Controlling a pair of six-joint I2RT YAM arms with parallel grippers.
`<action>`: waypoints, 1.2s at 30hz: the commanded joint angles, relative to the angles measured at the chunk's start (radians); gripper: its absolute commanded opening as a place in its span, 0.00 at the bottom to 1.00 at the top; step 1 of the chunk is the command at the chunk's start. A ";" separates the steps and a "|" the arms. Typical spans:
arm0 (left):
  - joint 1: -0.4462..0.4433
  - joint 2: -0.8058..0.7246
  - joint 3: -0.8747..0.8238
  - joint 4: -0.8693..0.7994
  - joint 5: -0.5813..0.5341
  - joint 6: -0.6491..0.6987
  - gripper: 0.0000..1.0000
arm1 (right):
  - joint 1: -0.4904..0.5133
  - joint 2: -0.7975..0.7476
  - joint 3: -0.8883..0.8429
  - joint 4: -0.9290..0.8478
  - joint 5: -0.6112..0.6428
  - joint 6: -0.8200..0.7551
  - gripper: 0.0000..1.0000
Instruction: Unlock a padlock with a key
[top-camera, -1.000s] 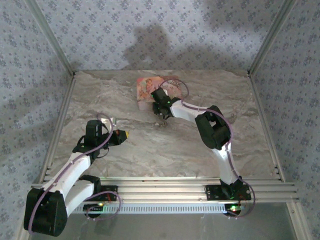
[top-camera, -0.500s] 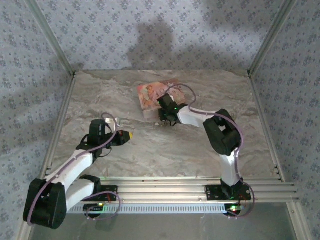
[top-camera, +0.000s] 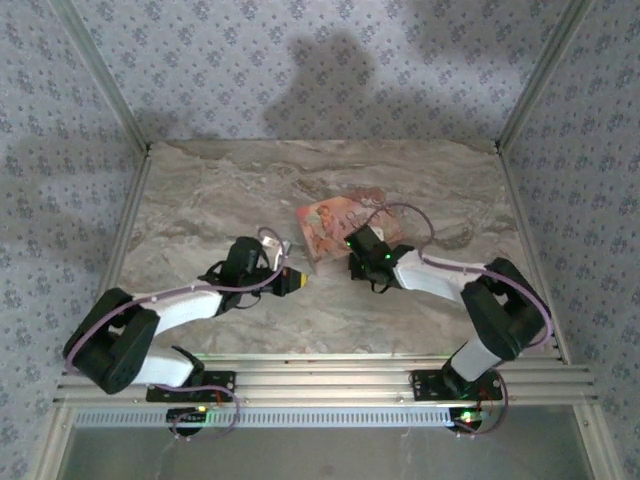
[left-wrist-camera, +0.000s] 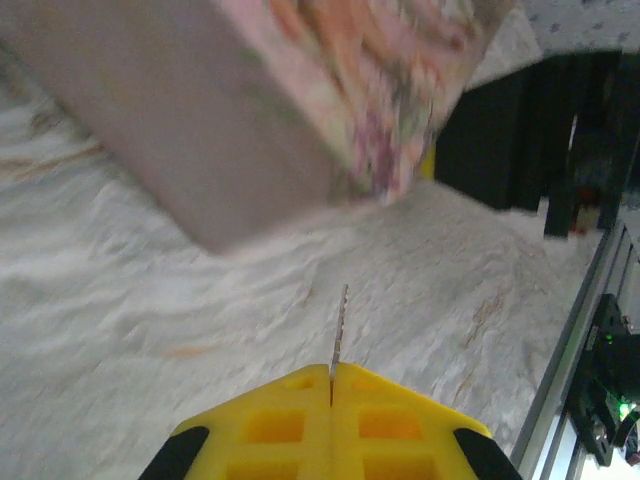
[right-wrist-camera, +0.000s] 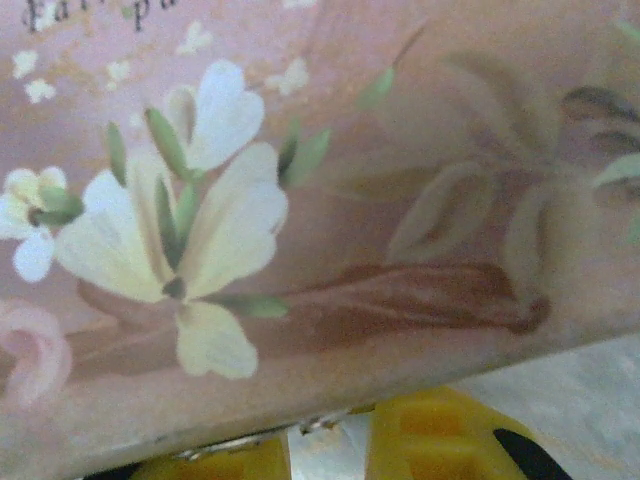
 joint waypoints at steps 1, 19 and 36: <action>-0.021 0.059 0.083 0.100 0.019 -0.006 0.00 | 0.026 -0.099 -0.052 -0.050 0.067 0.120 0.07; 0.109 -0.022 0.116 -0.102 0.013 0.101 0.00 | 0.060 0.086 0.229 -0.096 -0.061 0.096 0.05; 0.127 -0.237 -0.061 -0.178 0.172 0.241 0.00 | 0.012 0.186 0.329 -0.169 -0.310 -0.007 0.05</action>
